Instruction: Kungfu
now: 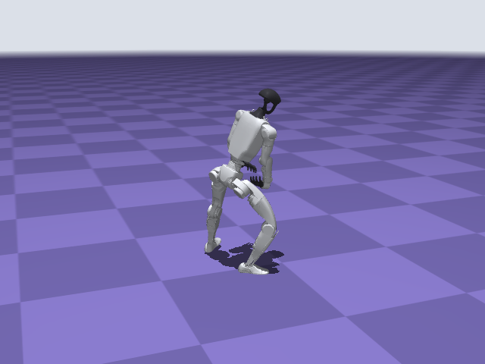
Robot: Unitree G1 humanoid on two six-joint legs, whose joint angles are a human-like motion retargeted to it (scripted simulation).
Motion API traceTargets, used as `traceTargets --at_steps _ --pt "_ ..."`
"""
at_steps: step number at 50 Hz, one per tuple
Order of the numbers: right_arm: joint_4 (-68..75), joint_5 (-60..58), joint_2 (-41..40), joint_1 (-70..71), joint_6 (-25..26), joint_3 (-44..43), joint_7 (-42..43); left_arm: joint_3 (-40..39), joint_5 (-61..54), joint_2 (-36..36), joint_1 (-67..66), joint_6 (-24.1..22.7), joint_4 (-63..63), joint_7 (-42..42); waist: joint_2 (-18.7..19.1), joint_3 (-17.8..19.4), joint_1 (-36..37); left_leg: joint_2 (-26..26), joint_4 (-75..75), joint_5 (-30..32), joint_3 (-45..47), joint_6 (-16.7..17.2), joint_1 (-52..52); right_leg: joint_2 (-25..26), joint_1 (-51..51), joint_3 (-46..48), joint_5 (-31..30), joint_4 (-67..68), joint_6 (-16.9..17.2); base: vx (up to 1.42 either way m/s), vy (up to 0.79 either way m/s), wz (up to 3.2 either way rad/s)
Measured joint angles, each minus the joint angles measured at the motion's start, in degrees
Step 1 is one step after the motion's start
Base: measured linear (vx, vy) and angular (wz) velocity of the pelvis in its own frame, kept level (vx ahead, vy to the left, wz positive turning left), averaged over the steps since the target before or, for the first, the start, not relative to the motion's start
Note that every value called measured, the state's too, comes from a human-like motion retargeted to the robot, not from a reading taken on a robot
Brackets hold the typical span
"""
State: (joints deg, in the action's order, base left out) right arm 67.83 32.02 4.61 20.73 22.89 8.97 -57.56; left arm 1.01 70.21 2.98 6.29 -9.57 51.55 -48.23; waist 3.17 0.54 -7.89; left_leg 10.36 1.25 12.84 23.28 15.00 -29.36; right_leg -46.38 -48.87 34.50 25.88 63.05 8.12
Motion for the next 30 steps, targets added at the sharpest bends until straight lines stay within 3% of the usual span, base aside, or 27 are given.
traceTargets --at_steps 5,8,10,12,15,20,23,27,30 --pt "-2.7 -1.4 3.6 1.1 -1.7 0.2 1.4 0.7 -0.6 0.4 0.0 3.1 -2.4 0.6 -1.0 0.0 1.6 1.7 -2.7 -0.6 -2.2 0.0 0.1 3.1 2.9 -0.6 -3.2 -3.3 1.0 0.26 0.12 -0.20" --pt "-6.2 -0.9 5.3 2.6 -6.2 0.8 4.6 -0.3 -3.2 -0.4 -0.5 5.9 -3.6 1.6 -1.4 0.1 3.1 4.6 -6.4 0.2 -1.8 0.0 -2.4 6.1 6.2 0.6 -5.3 -6.7 1.6 0.22 0.06 0.12" --pt "-9.4 -0.1 6.0 3.6 -9.6 1.8 6.9 -1.5 -6.1 -0.5 -1.0 7.1 -4.4 2.9 -1.2 0.1 5.2 9.3 -10.6 0.3 0.9 0.0 -4.7 9.7 9.6 2.9 -6.5 -10.1 1.4 0.28 0.05 0.24" --pt "-12.4 0.5 7.2 4.9 -12.4 2.7 8.2 -3.1 -9.0 -0.8 -1.9 6.8 -4.8 3.8 -1.9 -0.8 6.7 11.6 -15.2 -0.7 7.9 -4.8 -7.4 10.3 12.0 4.9 -8.4 -13.7 1.7 0.25 0.20 0.78" --pt "-17.0 1.3 9.5 7.4 -15.1 4.8 8.6 -6.2 -13.3 -0.5 -3.6 4.4 -4.5 4.9 -3.8 -2.8 9.4 12.2 -22.1 -4.0 14.4 -14.7 -11.9 8.9 14.6 7.6 -11.7 -18.4 2.2 0.29 0.32 0.89" --pt "-23.5 -1.7 10.1 11.7 -16.2 7.5 5.3 -15.0 -20.3 1.8 -9.3 -0.8 -1.7 9.7 -5.7 -4.3 17.8 10.4 -26.3 -11.2 7.1 -11.9 -12.4 10.4 21.0 8.6 -17.1 -25.8 3.2 0.54 0.61 0.03" --pt "-26.4 -3.3 8.7 13.8 -18.7 8.3 4.9 -21.3 -24.8 2.3 -12.5 -2.4 -1.3 15.0 -6.8 -5.6 20.9 8.3 -28.6 -14.8 5.1 -12.0 -12.6 11.3 26.7 9.8 -23.8 -33.3 5.2 0.63 0.69 0.40" --pt "-28.5 -2.5 7.3 18.0 -24.0 10.5 7.1 -30.1 -32.2 3.7 -12.8 -4.0 -2.5 21.5 -5.0 -8.6 25.7 9.1 -28.8 -16.9 0.9 -12.4 -14.2 18.9 33.4 12.8 -40.5 -46.0 6.9 0.35 0.58 0.19" --pt "-29.6 -1.5 7.6 20.7 -28.4 12.6 10.0 -34.5 -38.3 6.6 -11.3 -6.1 -4.6 27.2 -4.9 -9.6 25.1 2.5 -29.0 -20.0 -1.0 -14.0 -10.8 17.6 41.9 9.4 -50.0 -51.4 6.9 0.59 0.65 1.48"
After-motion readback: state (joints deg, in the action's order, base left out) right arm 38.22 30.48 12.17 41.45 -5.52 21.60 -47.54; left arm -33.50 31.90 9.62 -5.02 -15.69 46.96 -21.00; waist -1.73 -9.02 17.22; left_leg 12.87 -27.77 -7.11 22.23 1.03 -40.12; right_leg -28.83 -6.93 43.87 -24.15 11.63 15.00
